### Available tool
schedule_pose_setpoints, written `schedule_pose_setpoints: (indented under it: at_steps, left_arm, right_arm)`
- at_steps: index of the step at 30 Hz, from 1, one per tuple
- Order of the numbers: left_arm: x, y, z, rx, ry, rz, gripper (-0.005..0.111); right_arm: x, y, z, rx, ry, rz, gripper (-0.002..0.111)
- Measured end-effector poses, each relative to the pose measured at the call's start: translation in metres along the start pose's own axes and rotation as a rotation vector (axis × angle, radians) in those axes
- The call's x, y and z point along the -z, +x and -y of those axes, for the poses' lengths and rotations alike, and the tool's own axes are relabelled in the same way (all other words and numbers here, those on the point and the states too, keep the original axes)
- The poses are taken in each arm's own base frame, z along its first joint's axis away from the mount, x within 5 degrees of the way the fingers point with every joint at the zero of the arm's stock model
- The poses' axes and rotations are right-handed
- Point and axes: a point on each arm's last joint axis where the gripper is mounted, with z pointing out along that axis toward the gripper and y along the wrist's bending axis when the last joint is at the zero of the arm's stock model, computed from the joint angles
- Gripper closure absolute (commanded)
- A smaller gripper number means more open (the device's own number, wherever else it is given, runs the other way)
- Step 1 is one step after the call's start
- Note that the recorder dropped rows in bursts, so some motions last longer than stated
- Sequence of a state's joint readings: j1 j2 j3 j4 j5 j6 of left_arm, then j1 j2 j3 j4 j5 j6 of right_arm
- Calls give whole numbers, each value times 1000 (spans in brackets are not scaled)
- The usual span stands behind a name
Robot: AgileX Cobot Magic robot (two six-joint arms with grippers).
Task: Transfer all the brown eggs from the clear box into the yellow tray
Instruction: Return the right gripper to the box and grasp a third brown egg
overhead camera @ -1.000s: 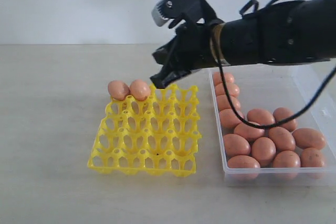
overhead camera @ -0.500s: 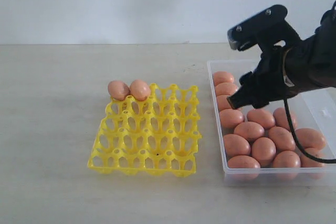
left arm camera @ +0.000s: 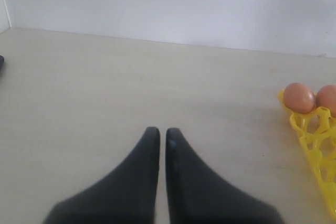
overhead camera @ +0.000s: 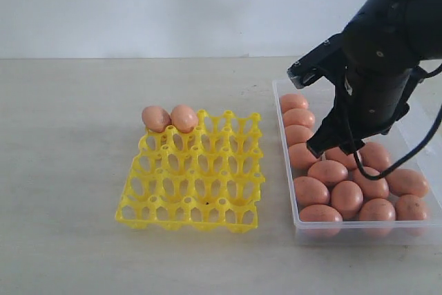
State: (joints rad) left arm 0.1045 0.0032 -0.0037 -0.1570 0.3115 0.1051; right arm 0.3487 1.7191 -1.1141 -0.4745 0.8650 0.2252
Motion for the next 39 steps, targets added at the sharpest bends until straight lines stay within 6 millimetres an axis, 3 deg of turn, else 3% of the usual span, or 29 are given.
schedule_pose_setpoints:
  at_steps: [9, 17, 29, 34, 39]
  left_arm:
    - [0, 0, 0, 0, 0, 0, 103]
    - [0, 0, 0, 0, 0, 0, 103]
    - [0, 0, 0, 0, 0, 0, 103]
    - [0, 0, 0, 0, 0, 0, 103]
    - [0, 0, 0, 0, 0, 0, 103]
  right_arm:
    - [-38, -14, 11, -16, -99, -92, 60]
    - [-56, -24, 4, 10, -132, -20, 60]
    - [-75, -22, -3, 34, -139, -74, 60]
    - [-75, -22, -3, 10, -138, -76, 87]
    - [-74, -24, -3, -30, -138, -56, 90]
